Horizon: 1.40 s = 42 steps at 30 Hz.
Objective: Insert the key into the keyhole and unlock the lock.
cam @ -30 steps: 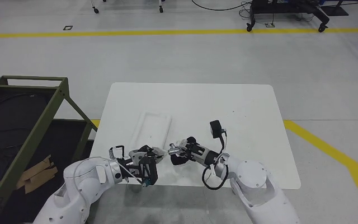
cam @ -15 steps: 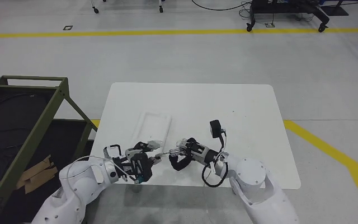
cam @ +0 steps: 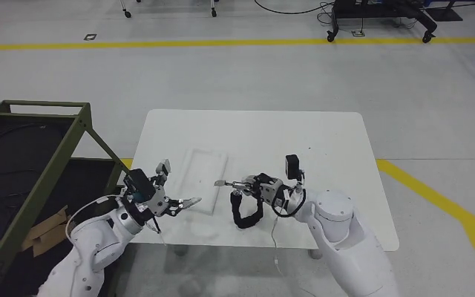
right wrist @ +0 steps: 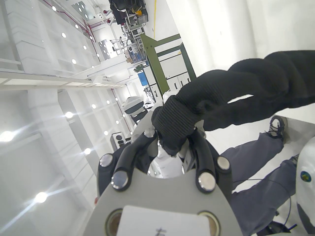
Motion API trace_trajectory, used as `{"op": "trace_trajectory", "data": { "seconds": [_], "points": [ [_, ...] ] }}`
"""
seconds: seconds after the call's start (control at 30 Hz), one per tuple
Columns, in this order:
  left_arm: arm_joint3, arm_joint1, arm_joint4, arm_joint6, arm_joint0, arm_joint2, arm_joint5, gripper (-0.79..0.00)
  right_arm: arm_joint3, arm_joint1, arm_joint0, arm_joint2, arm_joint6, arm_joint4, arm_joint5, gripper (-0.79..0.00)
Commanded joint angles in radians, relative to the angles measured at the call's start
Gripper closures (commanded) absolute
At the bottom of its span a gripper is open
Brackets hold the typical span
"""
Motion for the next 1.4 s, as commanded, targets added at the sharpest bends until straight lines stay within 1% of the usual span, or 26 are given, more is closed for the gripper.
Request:
{"op": "trace_trajectory", "data": {
  "seconds": [0.0, 0.2, 0.27, 0.33, 0.4, 0.53, 0.57, 0.6, 0.63, 0.67, 0.7, 0.73, 0.8, 0.93, 0.97, 1.0, 1.03, 1.2, 1.37],
  "points": [
    [0.013, -0.007, -0.127, -0.006, -0.008, 0.023, 0.007, -0.785, 0.028, -0.003, 0.025, 0.008, 0.000, 0.058, 0.055, 0.000],
    [0.011, -0.007, -0.134, -0.004, -0.006, 0.025, 0.008, -0.785, 0.028, -0.003, 0.022, 0.008, -0.001, 0.061, 0.052, 0.000],
    [0.004, -0.008, -0.082, -0.055, -0.018, 0.050, 0.015, -0.785, 0.032, -0.005, 0.010, 0.018, -0.015, 0.099, 0.046, 0.000],
    [0.010, -0.012, -0.039, -0.068, -0.034, 0.088, 0.015, -0.785, 0.027, -0.006, 0.009, 0.021, -0.026, 0.117, 0.047, 0.000],
    [0.041, -0.018, -0.048, -0.087, -0.058, 0.130, -0.004, -0.785, 0.021, -0.007, 0.005, 0.020, -0.037, 0.123, 0.046, 0.000],
    [0.110, -0.038, -0.068, -0.153, -0.137, 0.221, 0.020, -0.785, 0.010, -0.006, -0.006, 0.022, -0.043, 0.144, 0.045, 0.000],
    [0.125, -0.043, -0.076, -0.161, -0.154, 0.245, 0.013, -0.785, 0.008, -0.006, -0.008, 0.023, -0.046, 0.145, 0.044, 0.000],
    [0.143, -0.047, -0.093, -0.166, -0.171, 0.263, 0.005, -0.742, 0.006, -0.006, -0.010, 0.024, -0.048, 0.148, 0.042, 0.000],
    [0.160, -0.052, -0.110, -0.171, -0.188, 0.276, 0.004, -0.677, 0.006, -0.005, -0.012, 0.027, -0.050, 0.152, 0.039, 0.000],
    [0.176, -0.056, -0.123, -0.178, -0.203, 0.289, 0.005, -0.489, 0.006, -0.005, -0.014, 0.030, -0.051, 0.155, 0.037, 0.000],
    [0.191, -0.060, -0.139, -0.189, -0.217, 0.302, 0.001, -0.351, 0.006, -0.004, -0.016, 0.034, -0.052, 0.160, 0.035, 0.000],
    [0.201, -0.063, -0.147, -0.200, -0.231, 0.314, -0.009, -0.311, 0.006, -0.004, -0.019, 0.037, -0.053, 0.165, 0.035, 0.000],
    [0.213, -0.068, -0.140, -0.224, -0.253, 0.335, -0.023, -0.277, 0.005, -0.003, -0.023, 0.043, -0.057, 0.172, 0.035, 0.000],
    [0.218, -0.076, -0.139, -0.228, -0.271, 0.362, -0.018, -0.231, 0.004, -0.001, -0.029, 0.048, -0.058, 0.183, 0.036, 0.000],
    [0.221, -0.078, -0.139, -0.235, -0.275, 0.368, -0.013, -0.182, 0.004, 0.000, -0.030, 0.049, -0.056, 0.186, 0.036, 0.000],
    [0.224, -0.080, -0.138, -0.244, -0.280, 0.375, -0.012, -0.049, 0.003, 0.000, -0.032, 0.050, -0.055, 0.187, 0.036, 0.000],
    [0.227, -0.082, -0.140, -0.252, -0.285, 0.381, -0.010, 0.000, 0.002, 0.001, -0.033, 0.050, -0.054, 0.188, 0.035, 0.000],
    [0.240, -0.089, -0.140, -0.276, -0.304, 0.403, -0.007, 0.000, 0.001, 0.004, -0.036, 0.055, -0.051, 0.189, 0.033, 0.000],
    [0.243, -0.092, -0.140, -0.277, -0.306, 0.406, -0.007, 0.000, 0.007, 0.007, -0.037, 0.060, -0.056, 0.196, 0.029, 0.000]
  ]
}}
